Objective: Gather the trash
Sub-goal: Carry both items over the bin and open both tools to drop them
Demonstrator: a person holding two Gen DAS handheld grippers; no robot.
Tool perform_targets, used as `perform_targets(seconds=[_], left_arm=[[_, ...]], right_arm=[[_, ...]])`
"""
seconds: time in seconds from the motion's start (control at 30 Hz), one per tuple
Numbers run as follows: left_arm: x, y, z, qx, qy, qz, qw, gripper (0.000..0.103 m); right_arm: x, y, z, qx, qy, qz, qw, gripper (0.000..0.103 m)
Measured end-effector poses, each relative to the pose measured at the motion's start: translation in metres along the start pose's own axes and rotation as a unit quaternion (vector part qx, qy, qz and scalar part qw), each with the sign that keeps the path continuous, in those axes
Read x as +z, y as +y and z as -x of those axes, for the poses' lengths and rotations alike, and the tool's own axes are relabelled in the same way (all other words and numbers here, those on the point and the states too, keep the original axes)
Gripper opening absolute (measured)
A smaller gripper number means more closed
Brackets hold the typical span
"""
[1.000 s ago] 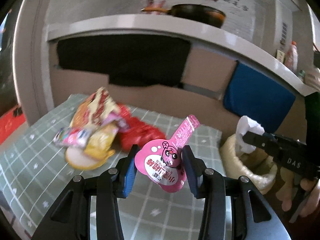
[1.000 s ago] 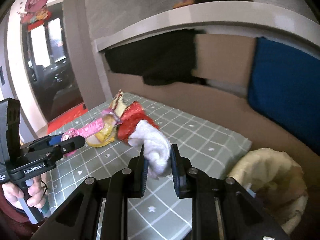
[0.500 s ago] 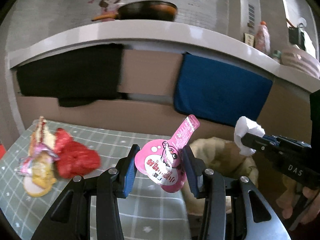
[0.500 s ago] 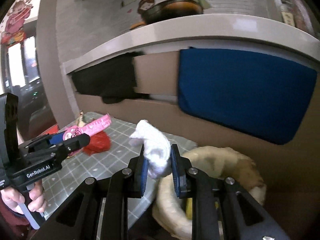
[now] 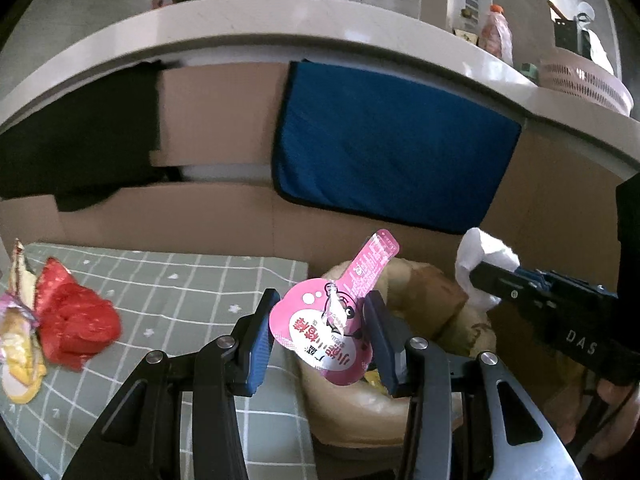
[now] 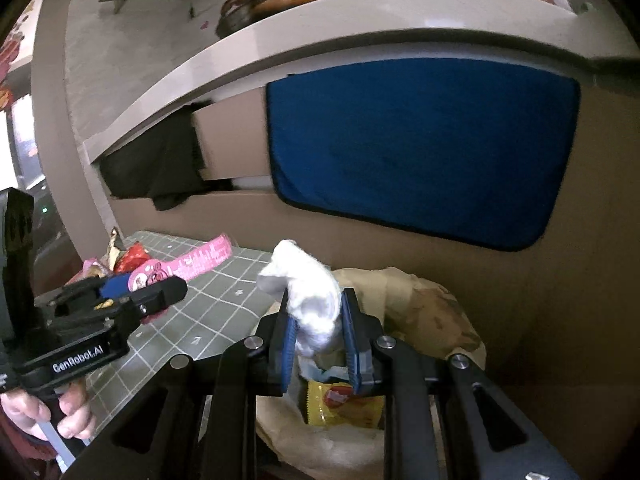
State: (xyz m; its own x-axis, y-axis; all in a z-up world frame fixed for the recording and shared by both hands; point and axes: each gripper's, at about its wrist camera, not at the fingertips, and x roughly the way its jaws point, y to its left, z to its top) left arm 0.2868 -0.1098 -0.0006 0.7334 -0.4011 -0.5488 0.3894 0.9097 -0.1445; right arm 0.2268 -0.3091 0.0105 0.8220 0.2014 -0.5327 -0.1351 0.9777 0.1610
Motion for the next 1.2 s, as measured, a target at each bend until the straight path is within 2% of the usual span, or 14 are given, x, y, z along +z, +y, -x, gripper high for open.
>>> perform_targets(seconds=[0.2,0.43,1.03,1.1,1.2], left_arm=[[-0.001,0.0,-0.02,-0.02,0.019,0.017,0.9995,0.044],[-0.002,-0.001,-0.029,-0.03,0.021,0.013,0.9992,0.044],[-0.01,-0.006,-0.056,-0.032,0.054,0.017,0.9979,0.045],[-0.009,-0.005,-0.059,-0.045,0.06,0.016,0.9971,0.045],[-0.007,-0.004,-0.067,-0.082,0.076,0.014,0.9936,0.05]], right_arm=[[-0.004,-0.01,-0.006,0.0,0.007,-0.014,1.0,0.02],[-0.006,-0.008,-0.012,-0.011,0.009,-0.005,1.0,0.02],[-0.016,-0.021,-0.032,-0.011,0.032,-0.034,0.999,0.02],[-0.017,-0.024,-0.034,-0.01,0.034,-0.041,0.999,0.02],[-0.019,-0.03,-0.036,-0.009,0.033,-0.057,0.998,0.023]])
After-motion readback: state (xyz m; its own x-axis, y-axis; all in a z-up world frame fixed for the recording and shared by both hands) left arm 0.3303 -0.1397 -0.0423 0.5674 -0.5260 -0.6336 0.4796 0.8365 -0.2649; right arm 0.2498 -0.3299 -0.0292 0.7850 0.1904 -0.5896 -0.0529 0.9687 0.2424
